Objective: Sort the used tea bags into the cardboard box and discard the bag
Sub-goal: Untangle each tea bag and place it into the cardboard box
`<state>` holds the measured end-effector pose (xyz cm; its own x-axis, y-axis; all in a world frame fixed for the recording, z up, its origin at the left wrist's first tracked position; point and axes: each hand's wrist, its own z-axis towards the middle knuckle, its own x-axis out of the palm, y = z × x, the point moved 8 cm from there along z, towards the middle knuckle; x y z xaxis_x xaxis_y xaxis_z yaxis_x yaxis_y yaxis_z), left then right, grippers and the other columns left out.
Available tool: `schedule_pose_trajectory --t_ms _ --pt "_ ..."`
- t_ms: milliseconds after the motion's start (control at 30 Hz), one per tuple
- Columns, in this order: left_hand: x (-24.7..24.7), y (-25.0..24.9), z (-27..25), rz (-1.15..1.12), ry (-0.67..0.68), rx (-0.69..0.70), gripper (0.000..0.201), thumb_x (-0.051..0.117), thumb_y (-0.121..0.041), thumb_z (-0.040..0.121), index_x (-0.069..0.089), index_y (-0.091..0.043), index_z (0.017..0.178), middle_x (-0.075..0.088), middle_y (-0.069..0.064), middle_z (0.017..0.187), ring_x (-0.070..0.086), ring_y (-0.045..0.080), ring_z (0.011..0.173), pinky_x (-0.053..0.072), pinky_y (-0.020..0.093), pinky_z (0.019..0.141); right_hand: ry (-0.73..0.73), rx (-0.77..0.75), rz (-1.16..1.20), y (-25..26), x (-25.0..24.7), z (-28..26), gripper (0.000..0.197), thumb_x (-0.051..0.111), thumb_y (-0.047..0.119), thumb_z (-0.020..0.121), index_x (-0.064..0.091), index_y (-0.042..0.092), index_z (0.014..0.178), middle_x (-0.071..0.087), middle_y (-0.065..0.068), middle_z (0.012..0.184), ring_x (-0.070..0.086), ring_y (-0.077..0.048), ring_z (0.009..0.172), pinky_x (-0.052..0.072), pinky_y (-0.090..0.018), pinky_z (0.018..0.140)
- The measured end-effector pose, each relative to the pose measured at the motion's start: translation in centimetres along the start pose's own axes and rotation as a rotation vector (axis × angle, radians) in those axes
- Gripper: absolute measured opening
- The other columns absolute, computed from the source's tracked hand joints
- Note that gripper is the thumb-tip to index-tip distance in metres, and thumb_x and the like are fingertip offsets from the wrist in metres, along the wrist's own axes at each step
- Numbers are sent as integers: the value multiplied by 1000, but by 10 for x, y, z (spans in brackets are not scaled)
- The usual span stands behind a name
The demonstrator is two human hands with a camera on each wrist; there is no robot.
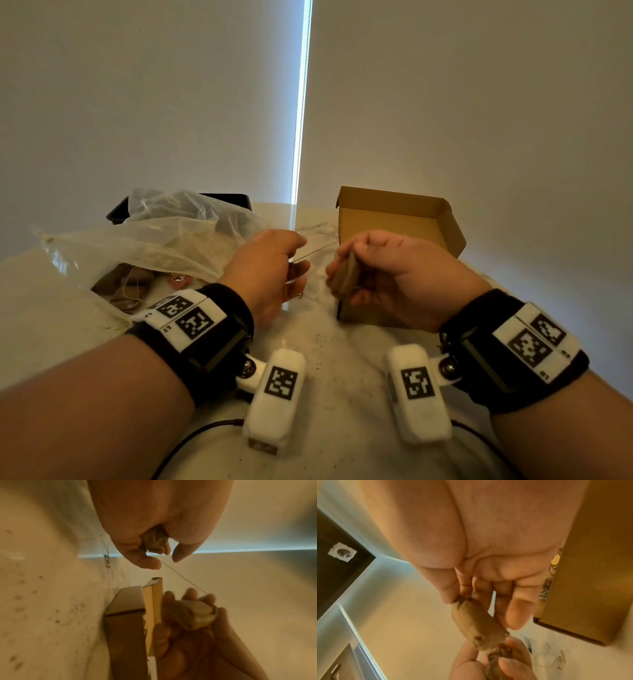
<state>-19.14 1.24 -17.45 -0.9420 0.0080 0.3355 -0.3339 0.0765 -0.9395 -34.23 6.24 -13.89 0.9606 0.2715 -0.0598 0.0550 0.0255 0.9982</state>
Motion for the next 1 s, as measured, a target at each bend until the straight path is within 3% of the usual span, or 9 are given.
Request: schedule_pose_trajectory --t_ms 133,267,367,600,733,867,1000 --pt "-2 8 2 120 22 -35 12 57 -15 98 62 -17 109 59 5 100 60 15 68 41 19 42 -85 -63 295 4 -11 4 28 40 21 105 65 11 107 66 -10 82 67 -26 77 54 -38 68" --pt "0 7 2 324 61 22 15 58 -12 97 68 -19 106 63 7 98 54 17 65 36 24 48 -132 -107 376 9 -18 4 29 38 23 106 65 16 112 64 -5 76 63 -21 68 50 -33 60" --pt "11 1 -4 425 178 94 14 62 -17 96 70 -23 107 63 6 90 51 17 65 37 26 49 -131 -122 357 11 -18 3 30 38 24 106 65 16 115 64 -5 76 63 -20 67 50 -32 59" --pt "38 1 -19 618 430 211 15 63 -27 96 74 -31 105 66 -16 67 50 2 54 43 18 50 -90 -141 347 14 -12 3 30 37 22 106 65 15 114 61 -6 76 57 -21 68 46 -33 58" --pt "41 -1 -20 712 421 287 15 59 -19 99 73 -22 93 64 -21 61 51 -5 52 43 10 50 -79 -147 364 15 -11 3 30 36 22 106 64 14 114 62 -6 75 60 -21 65 49 -31 55" --pt "40 0 -19 709 411 286 15 58 -21 99 73 -20 99 65 -11 69 51 -2 51 42 11 48 -98 -148 377 15 -14 4 31 36 21 106 65 15 114 61 -6 76 59 -20 64 49 -31 54" --pt "40 -1 -18 623 417 255 15 59 -24 99 73 -26 104 69 -9 74 51 2 53 43 13 50 -100 -145 377 14 -14 5 31 36 21 106 65 14 116 61 -6 76 58 -20 64 47 -31 56"
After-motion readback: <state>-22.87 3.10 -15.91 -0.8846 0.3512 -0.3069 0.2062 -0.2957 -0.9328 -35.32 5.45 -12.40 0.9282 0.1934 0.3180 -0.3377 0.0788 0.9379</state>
